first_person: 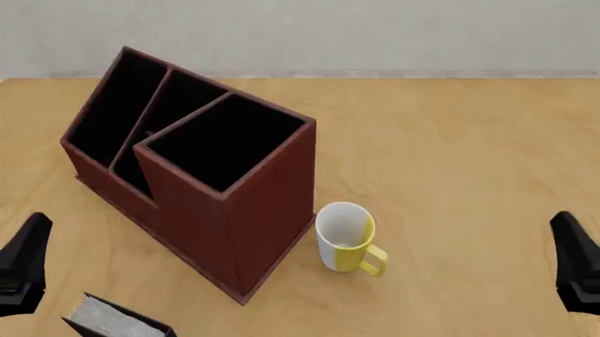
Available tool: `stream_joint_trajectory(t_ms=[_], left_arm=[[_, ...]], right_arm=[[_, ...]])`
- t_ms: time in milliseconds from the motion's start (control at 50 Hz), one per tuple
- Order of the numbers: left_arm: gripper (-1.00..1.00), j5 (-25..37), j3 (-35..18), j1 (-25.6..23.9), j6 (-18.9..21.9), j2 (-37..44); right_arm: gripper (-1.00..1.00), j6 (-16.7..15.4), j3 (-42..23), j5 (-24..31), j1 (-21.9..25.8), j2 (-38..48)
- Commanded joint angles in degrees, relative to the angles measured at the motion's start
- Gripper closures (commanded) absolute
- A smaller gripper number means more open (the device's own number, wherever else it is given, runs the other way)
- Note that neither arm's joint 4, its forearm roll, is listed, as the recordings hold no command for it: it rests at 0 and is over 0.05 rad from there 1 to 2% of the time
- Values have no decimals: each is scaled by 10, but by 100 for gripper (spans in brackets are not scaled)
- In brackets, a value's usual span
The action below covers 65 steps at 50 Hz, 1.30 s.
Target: Pick up the book and place it in the right compartment of the caddy.
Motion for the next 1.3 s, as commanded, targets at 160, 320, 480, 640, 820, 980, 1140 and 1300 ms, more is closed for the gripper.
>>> stream_joint_trajectory(t_ms=[160, 320, 480, 640, 820, 980, 1140, 1300], left_arm=[[-100, -1, -1, 0, 0, 3], [-100, -1, -2, 0, 0, 3], [-100, -1, -1, 0, 0, 2], [-100, -1, -1, 0, 0, 2], [-100, -1, -1, 0, 0, 3], [-100, -1, -2, 0, 0, 2], [-100, -1, -2, 0, 0, 3], [-100, -1, -1, 0, 0, 3]], right_arm=[[-100, -3, -10, 4, 22, -2], [-100, -3, -13, 3, 34, -1], [-100, -46, -58, 38, 78, 28], [-100, -51, -107, 29, 102, 121], [-100, -44, -160, 56, 147, 164], [-100, -39, -192, 74, 198, 170], [-100, -31, -206, 70, 234, 183], [-100, -17, -226, 66, 268, 212]])
